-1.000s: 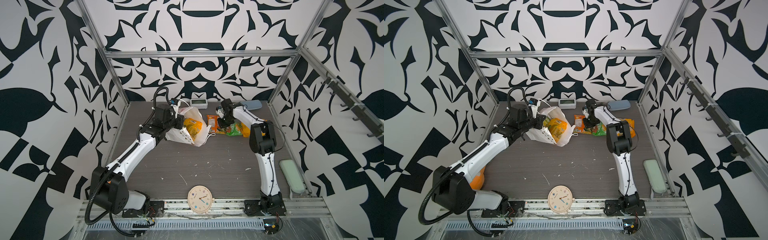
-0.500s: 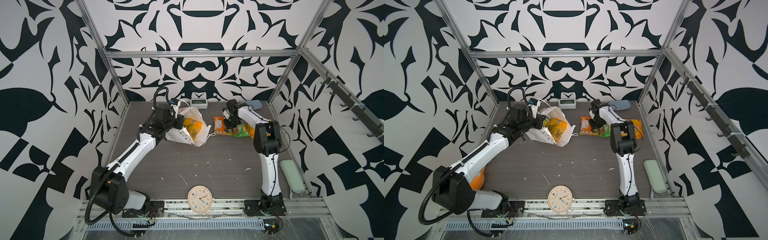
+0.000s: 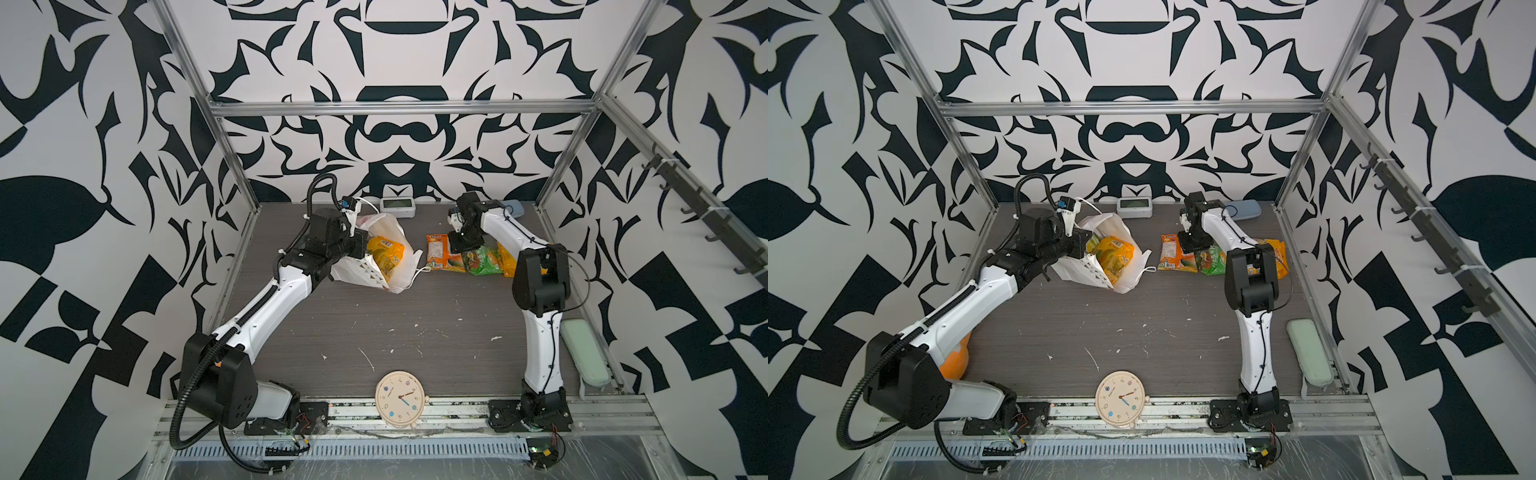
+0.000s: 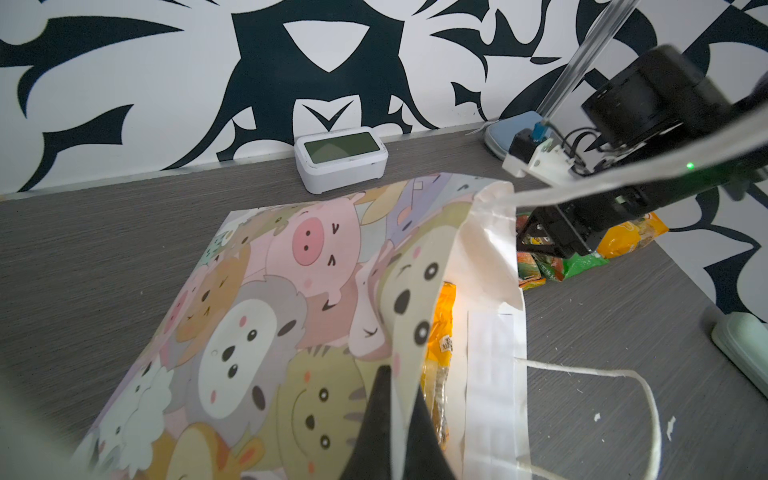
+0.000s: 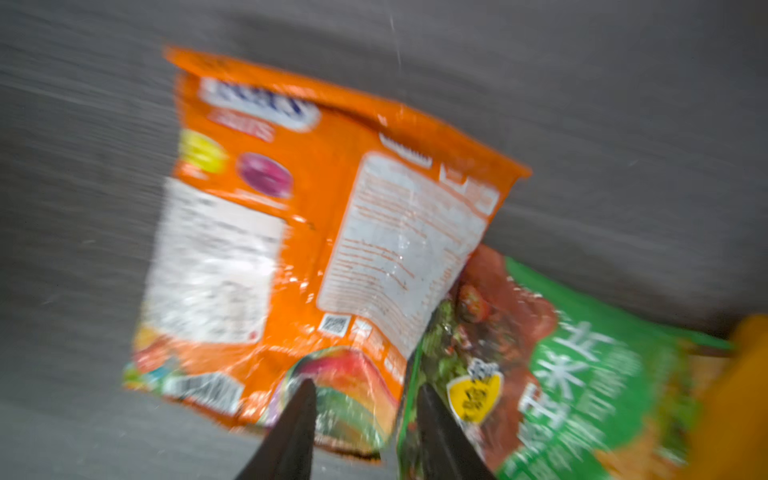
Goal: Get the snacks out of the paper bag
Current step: 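Open the right gripper and raise it away from the orange pack, then move the right gripper back over the bag opening and reach inside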
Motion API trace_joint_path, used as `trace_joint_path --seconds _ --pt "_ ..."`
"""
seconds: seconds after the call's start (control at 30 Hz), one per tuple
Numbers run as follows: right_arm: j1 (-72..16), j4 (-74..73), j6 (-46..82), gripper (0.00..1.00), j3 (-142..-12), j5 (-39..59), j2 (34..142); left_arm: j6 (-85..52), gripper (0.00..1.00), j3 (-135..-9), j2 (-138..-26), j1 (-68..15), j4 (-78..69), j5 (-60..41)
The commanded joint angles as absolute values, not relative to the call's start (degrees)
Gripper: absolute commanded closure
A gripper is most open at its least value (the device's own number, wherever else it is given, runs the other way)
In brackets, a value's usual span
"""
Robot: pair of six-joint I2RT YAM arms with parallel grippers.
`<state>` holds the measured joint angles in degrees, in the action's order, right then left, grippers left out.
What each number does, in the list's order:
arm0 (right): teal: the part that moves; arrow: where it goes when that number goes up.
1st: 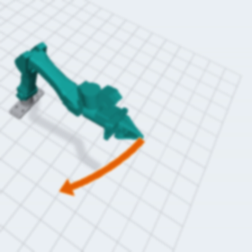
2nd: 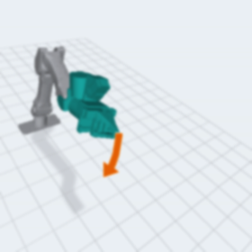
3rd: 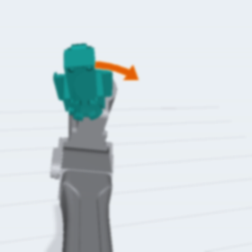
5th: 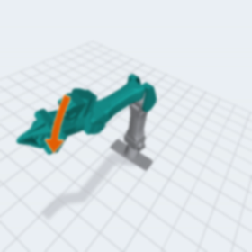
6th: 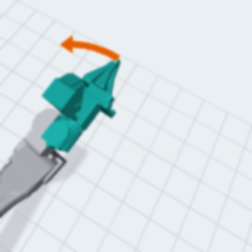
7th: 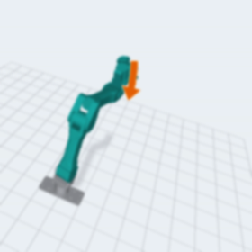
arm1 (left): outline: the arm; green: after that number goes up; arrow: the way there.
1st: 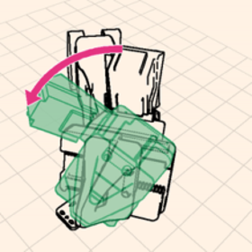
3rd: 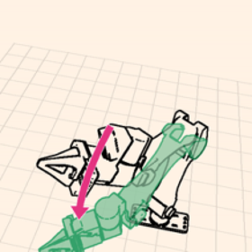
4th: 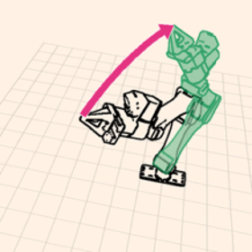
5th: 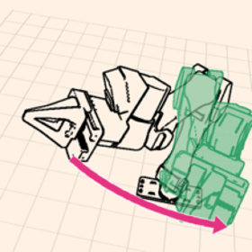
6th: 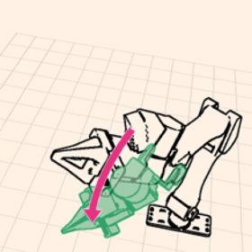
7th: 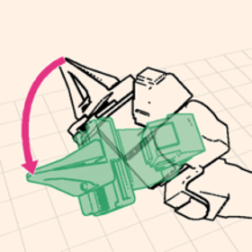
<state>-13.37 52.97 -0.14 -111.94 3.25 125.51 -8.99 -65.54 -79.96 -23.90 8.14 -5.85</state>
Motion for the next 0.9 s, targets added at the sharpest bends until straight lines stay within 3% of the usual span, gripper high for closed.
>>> trace_joint_path --seconds 0.0,0.17,0.33,0.43,0.67,0.87 --pt "-14.1 56.1 2.5 0.53 -117.2 1.3 120.0 -9.1 1.0 -66.2 -78.1 -23.6 3.4 -6.6" --pt "-16.8 57.1 4.9 0.53 -118.0 -3.4 114.0 -6.8 1.0 -66.4 -77.8 -23.6 4.9 -7.2" --pt "-20.7 35.8 15.5 0.61 -100.1 12.6 98.5 -6.0 1.0 -67.1 -78.0 -23.6 6.0 -7.5" --pt "-27.7 28.3 18.4 0.65 -93.3 11.5 93.3 -5.9 1.0 -68.1 -78.9 -23.6 6.5 -7.6" --pt "-35.2 18.1 36.0 0.6 -83.7 10.7 92.8 -6.1 1.0 -69.3 -80.2 -23.6 6.6 -8.3" --pt "-37.3 21.6 43.1 0.55 -86.9 9.5 99.4 -6.3 1.0 -68.9 -80.9 -23.6 5.7 -8.2"
